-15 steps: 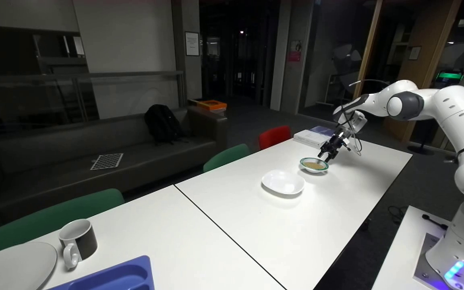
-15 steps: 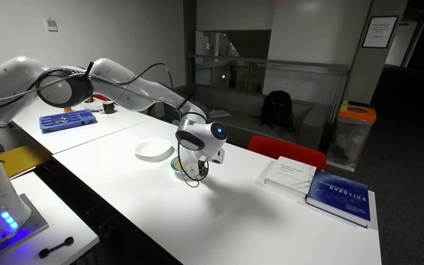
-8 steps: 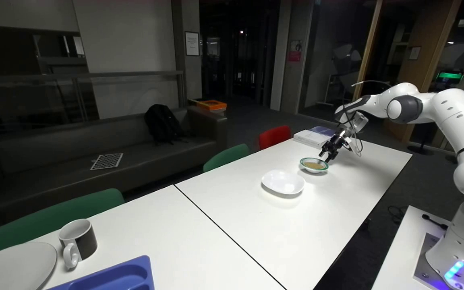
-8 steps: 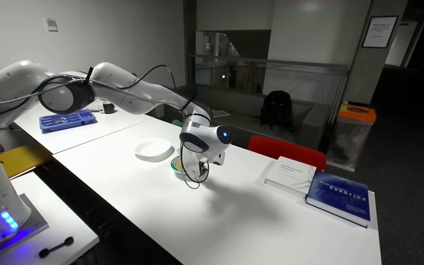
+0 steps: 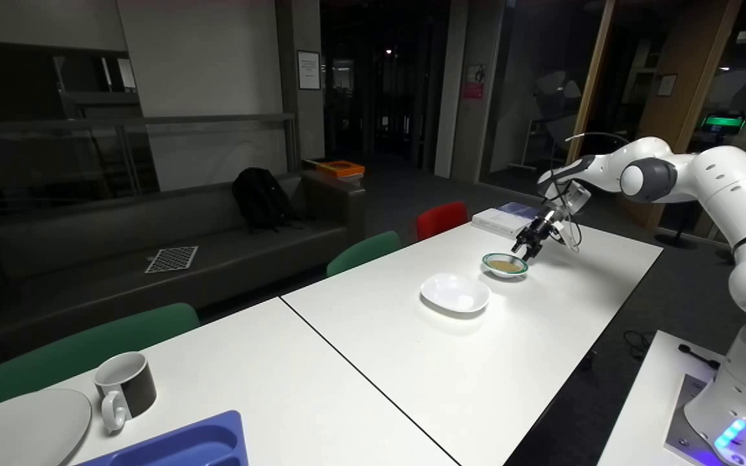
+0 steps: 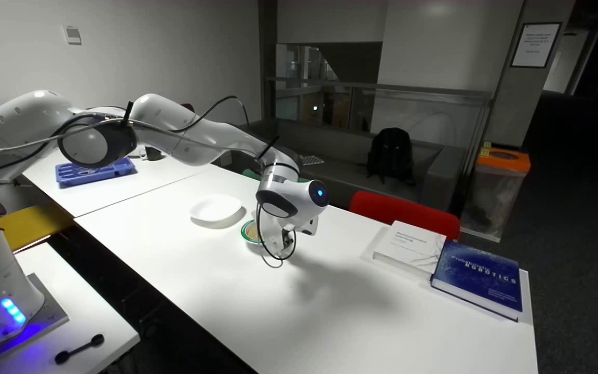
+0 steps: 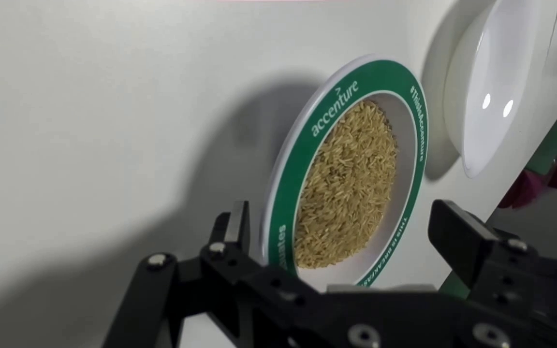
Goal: Pick up the bowl and pour some of its contents on the plate
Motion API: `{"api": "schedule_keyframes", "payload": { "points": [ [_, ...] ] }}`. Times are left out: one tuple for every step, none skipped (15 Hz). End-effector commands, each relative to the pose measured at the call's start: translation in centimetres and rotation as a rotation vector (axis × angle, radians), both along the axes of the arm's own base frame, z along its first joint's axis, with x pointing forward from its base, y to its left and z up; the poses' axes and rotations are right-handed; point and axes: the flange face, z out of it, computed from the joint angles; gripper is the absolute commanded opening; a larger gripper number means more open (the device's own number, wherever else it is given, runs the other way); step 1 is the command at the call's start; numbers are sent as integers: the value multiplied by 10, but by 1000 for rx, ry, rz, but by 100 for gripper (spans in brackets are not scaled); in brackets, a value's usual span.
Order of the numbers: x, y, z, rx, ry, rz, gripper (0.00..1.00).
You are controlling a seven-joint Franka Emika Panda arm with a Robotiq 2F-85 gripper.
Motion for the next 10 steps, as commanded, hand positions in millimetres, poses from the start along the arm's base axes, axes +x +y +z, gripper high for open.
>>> {"api": "schedule_keyframes", "payload": {
  "points": [
    [3, -2, 6, 32, 9, 5, 100],
    [4, -2, 6, 35, 9, 7, 100],
    [4, -1, 5, 39, 9, 10, 100],
    [5, 0, 5, 41, 10, 14, 100],
    [5, 1, 4, 46, 12, 20, 100],
    [5, 3, 5, 50, 12, 25, 100],
    [5, 4, 7, 54, 8, 34, 100],
    [6, 5, 9, 56, 4, 37, 100],
    [6, 5, 9, 58, 1, 39, 100],
    [6, 5, 10, 59, 0, 42, 100]
  ]
}}
